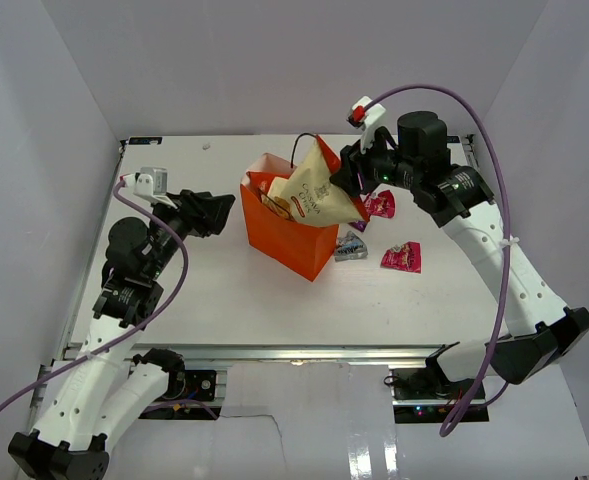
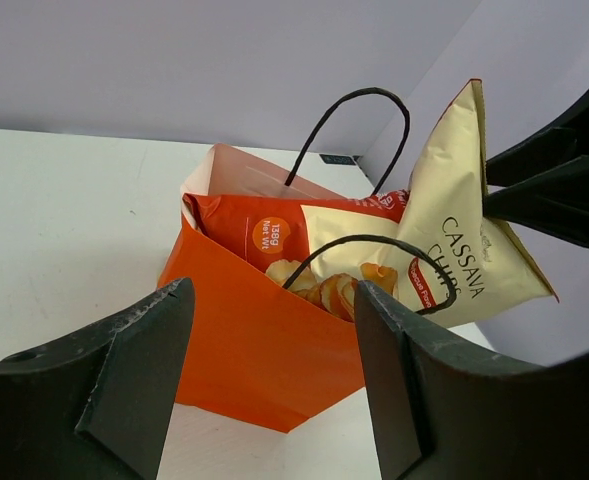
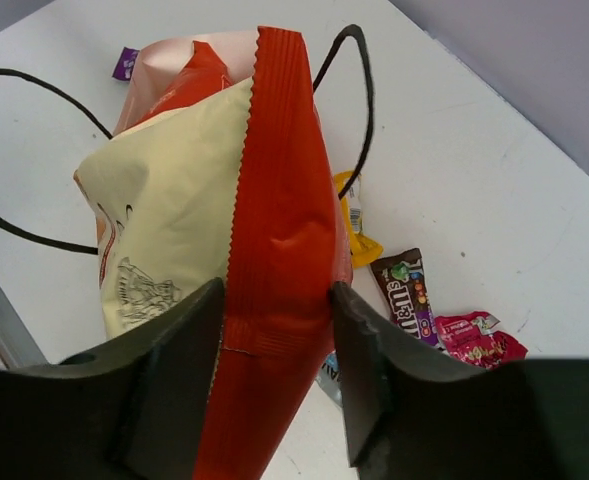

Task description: Place the snacks into the paper bag

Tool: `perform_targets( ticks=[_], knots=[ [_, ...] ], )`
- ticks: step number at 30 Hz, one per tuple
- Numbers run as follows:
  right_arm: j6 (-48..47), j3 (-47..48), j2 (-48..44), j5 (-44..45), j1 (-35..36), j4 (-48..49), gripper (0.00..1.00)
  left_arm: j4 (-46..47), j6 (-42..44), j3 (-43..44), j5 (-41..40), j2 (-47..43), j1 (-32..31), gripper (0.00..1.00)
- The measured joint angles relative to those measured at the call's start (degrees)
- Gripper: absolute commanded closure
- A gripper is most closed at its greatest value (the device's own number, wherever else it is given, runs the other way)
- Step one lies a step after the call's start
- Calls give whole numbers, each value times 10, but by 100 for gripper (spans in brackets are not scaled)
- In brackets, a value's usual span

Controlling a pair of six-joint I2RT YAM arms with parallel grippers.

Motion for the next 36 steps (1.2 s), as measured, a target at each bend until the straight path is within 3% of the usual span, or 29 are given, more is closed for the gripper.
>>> perform_targets(
  ticks=[5, 7, 8, 9, 36],
  knots=[
    [-1, -4, -1, -10, 0, 2, 76, 1, -6, -12, 0, -9, 0, 25],
    [-3, -4, -1, -17, 0, 0, 81, 0, -8, -17, 0, -12, 0, 25],
    [-3, -4, -1, -22, 0, 1, 91, -1, -9, -19, 0, -13, 0, 25],
    [-4, -4, -1, -26, 0, 1, 92, -2, -9, -21, 0, -14, 0, 25],
    [-12, 87, 45, -70, 26, 80, 92, -17, -3, -27, -6, -10, 0, 25]
  ],
)
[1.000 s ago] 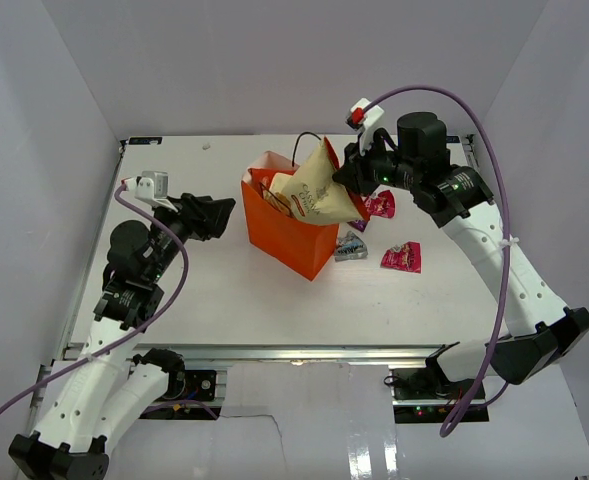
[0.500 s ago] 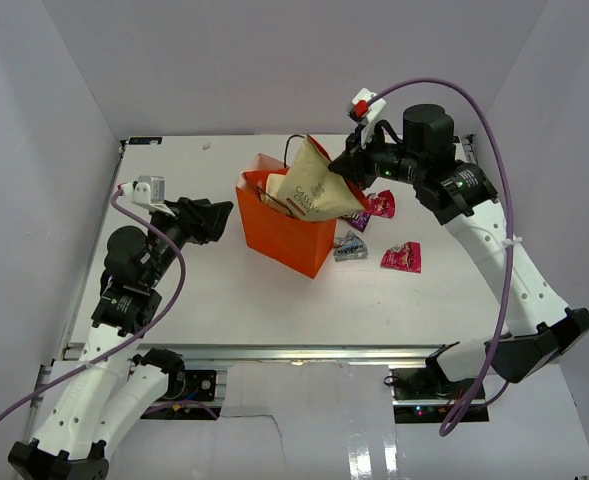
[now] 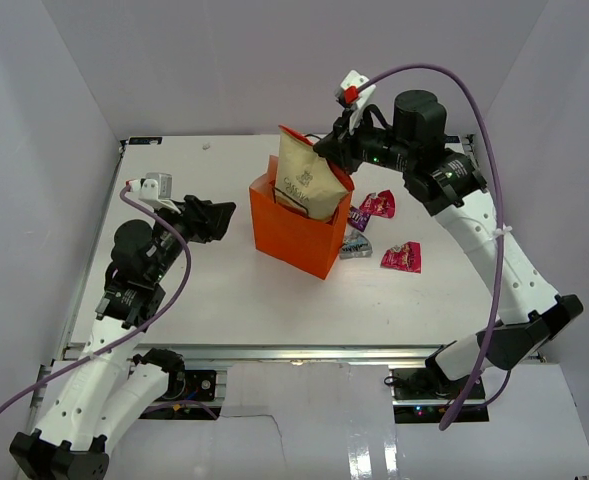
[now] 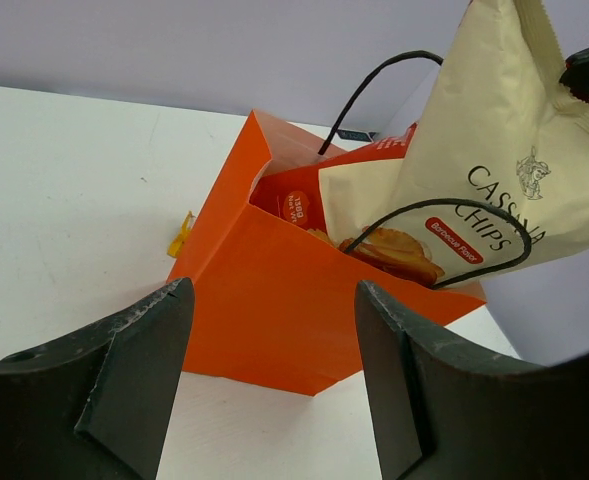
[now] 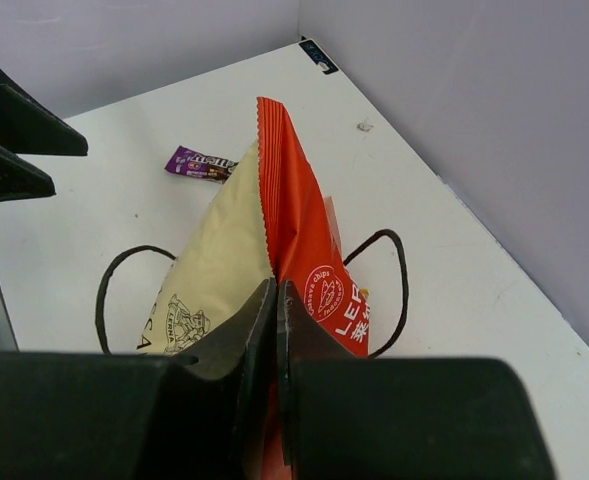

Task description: Place the snacks into the paper bag

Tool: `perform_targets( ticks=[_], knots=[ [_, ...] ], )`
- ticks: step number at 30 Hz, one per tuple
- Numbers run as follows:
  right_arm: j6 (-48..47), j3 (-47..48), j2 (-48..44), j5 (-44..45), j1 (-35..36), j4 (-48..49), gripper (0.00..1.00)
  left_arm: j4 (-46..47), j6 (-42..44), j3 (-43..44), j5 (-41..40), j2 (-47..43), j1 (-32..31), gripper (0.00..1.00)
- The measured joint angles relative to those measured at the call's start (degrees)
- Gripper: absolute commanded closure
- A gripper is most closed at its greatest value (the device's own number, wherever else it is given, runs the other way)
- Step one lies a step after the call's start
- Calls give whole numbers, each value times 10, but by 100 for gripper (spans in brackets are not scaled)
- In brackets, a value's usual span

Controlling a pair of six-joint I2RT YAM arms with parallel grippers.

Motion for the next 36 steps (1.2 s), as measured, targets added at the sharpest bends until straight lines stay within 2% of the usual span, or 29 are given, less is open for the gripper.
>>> perform_targets(
  ticks=[5, 6, 9, 10, 11, 12, 16, 20, 21, 23, 24, 27, 30, 34, 36],
  knots=[
    [-8, -1, 16, 8, 19, 9, 92, -1, 4, 0, 0, 1, 0, 25],
    [-8, -2, 19, 9, 21, 10, 84, -2, 4, 0, 0, 1, 0, 25],
    [-8, -12, 23, 12, 27, 24, 70, -3, 4, 0, -4, 1, 0, 25],
    [-9, -13, 24, 13, 29, 25, 61, -4, 4, 0, -7, 1, 0, 24],
    [-8, -13, 25, 13, 30, 29, 57, -5, 3, 0, -11, 1, 0, 25],
    [-10, -13, 26, 13, 30, 33, 49, -6, 0, 0, -16, 1, 0, 24],
    [-22, -13, 26, 8, 30, 42, 34, -19, -16, -1, -42, 4, 0, 24],
    [-37, -13, 25, -20, 18, 41, 18, -51, -43, 4, -90, 28, 0, 18],
    [-40, -13, 25, -36, 10, 41, 10, -64, -51, 10, -103, 39, 0, 16],
    [-40, -13, 24, -72, -21, 37, 1, -95, -71, 31, -138, 73, 0, 12],
    [-41, -14, 23, -93, -40, 36, 6, -108, -76, 41, -150, 89, 2, 10],
    [-40, -41, 7, -155, -130, 34, 9, -139, -79, 80, -162, 150, 20, 7],
    [-62, -86, -12, -196, -212, 13, 9, -161, -55, 121, -127, 229, 82, 6],
    [-116, -164, -38, -232, -260, -30, 9, -179, 17, 156, -92, 336, 163, 2],
    [-146, -213, -53, -248, -273, -57, 10, -186, 68, 176, -89, 393, 178, 2]
  ],
)
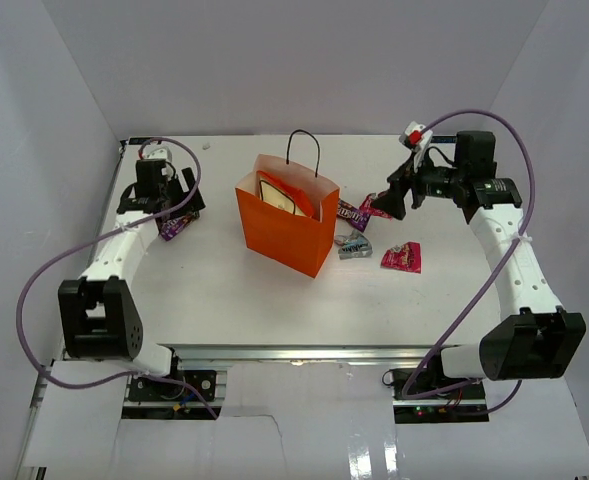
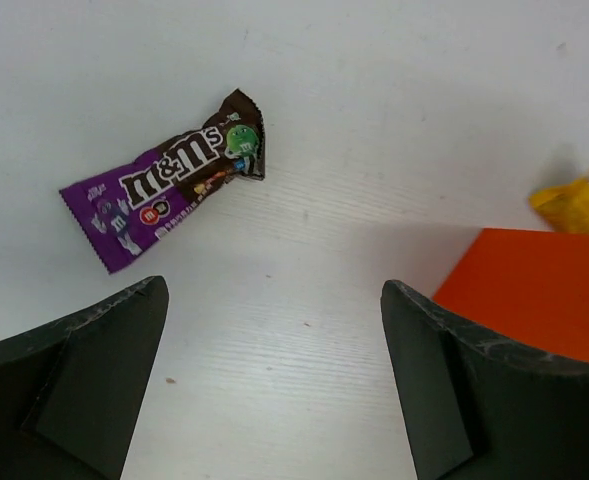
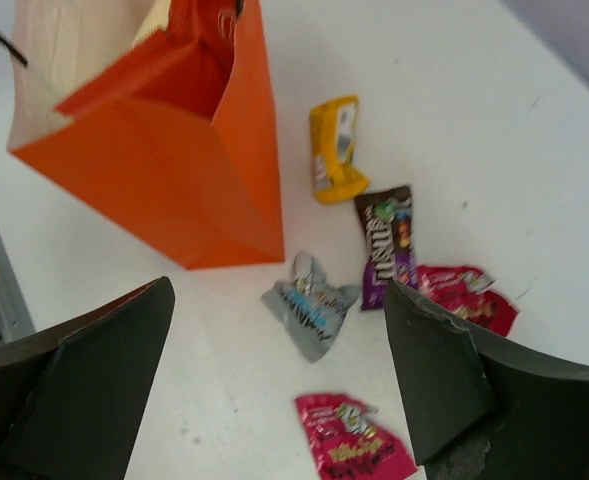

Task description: Place the snacks into the paper bag

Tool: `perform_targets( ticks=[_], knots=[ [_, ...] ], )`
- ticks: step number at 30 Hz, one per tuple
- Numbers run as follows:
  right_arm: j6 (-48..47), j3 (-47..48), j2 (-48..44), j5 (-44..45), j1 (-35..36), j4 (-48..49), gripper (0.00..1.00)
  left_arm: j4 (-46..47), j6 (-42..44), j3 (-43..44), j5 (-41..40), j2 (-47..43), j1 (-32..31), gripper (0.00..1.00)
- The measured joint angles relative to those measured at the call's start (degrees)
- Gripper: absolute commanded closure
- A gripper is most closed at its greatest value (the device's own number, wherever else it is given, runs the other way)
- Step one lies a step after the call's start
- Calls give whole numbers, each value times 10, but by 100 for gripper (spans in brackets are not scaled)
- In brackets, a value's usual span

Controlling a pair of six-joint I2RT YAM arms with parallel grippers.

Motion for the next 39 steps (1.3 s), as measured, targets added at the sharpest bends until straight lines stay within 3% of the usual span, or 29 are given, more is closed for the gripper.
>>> perform_targets(
  ticks=[6, 10, 23, 26, 31, 34, 39],
  knots=[
    [-66, -104, -16, -22, -34, -42, 9, 5, 170, 57, -15, 138, -1, 2],
    [-90, -133, -16, -25, -49, -50, 9, 13, 238, 81, -24, 207, -2, 2],
    [-117, -137, -12, -26, -76, -57, 8, 45, 303, 135, -17, 332, -2, 15],
    [-117, -137, -8, -28, -79, -57, 7, 47, 301, 135, -17, 332, -1, 24],
    [-116, -137, -1, -33, -81, -57, 7, 58, 294, 122, -8, 328, 7, 58],
    [-116, -137, 2, -37, -81, -57, 7, 62, 287, 105, 1, 314, 19, 71],
    [-114, -137, 3, -40, -81, -57, 7, 60, 267, 69, 22, 279, 33, 79]
  ],
)
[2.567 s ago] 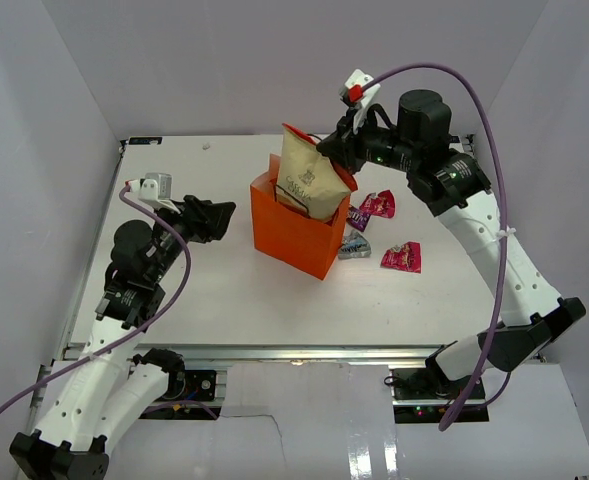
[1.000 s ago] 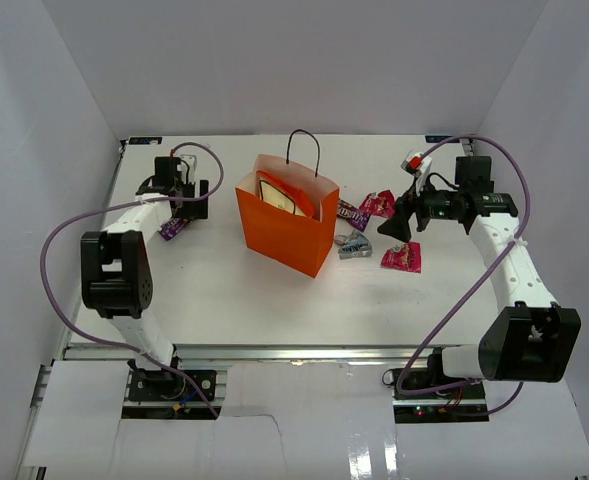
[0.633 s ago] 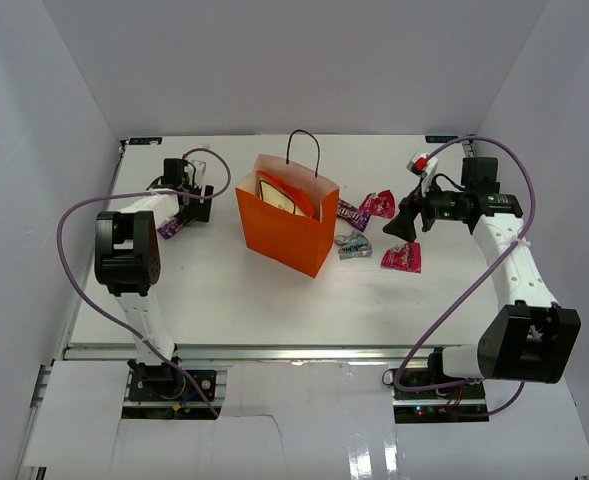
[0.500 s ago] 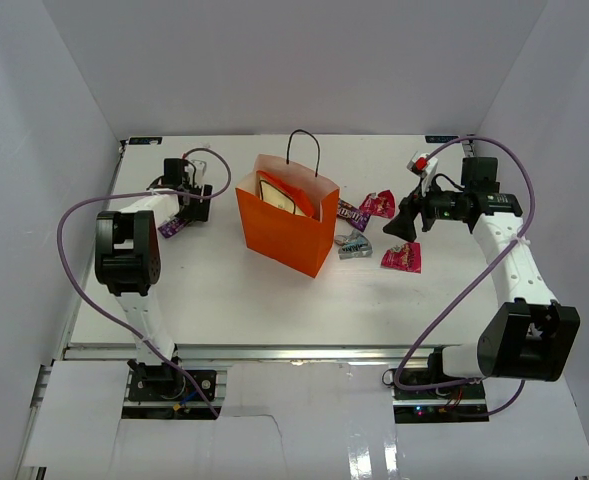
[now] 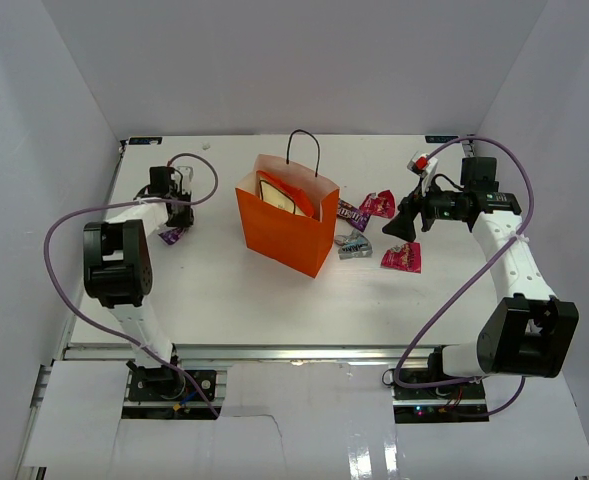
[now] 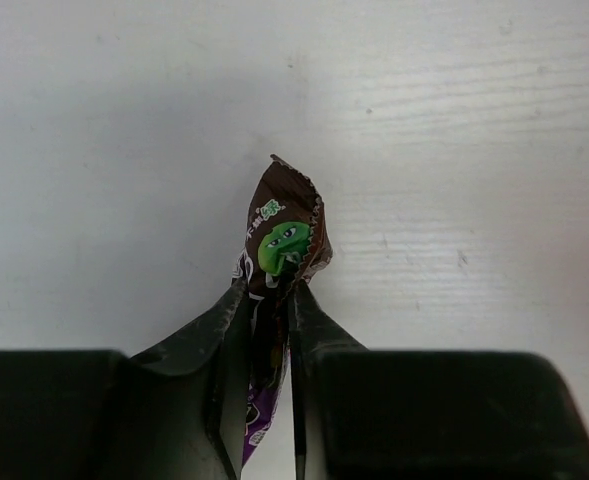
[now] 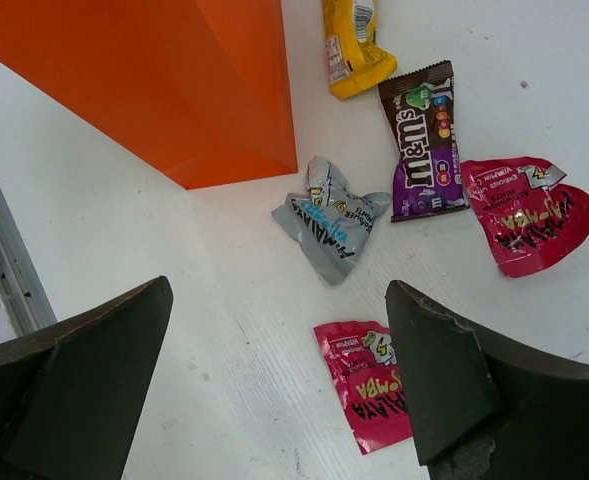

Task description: Place the snacks into the paper bag

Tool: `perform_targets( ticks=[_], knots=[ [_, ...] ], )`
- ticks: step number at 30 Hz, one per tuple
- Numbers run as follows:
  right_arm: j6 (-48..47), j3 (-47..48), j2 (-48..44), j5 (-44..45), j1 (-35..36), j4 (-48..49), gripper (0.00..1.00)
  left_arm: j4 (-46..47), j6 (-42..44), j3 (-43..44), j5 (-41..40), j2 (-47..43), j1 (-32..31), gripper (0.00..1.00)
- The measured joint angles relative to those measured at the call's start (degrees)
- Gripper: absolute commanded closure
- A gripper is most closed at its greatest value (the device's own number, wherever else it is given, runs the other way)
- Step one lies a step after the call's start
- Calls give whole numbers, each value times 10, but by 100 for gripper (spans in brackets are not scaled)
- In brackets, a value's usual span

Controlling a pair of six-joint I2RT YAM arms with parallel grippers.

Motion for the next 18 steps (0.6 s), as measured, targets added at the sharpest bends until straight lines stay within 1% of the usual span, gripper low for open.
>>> perform_targets(
  ticks=[4, 9, 13, 18],
  knots=[
    [2, 0, 0, -3, 0, 0, 7, -14, -32, -16, 34, -53, 0, 79],
    [7, 0, 0, -6, 0, 0, 7, -3, -96, -13, 114, -163, -1, 79],
    [8, 1, 0, -10, 0, 0, 6, 39, -147, 6, 193, -256, -1, 78],
    [8, 2, 0, -11, 0, -1, 7, 117, -205, 38, 286, -319, -11, 76]
  ],
)
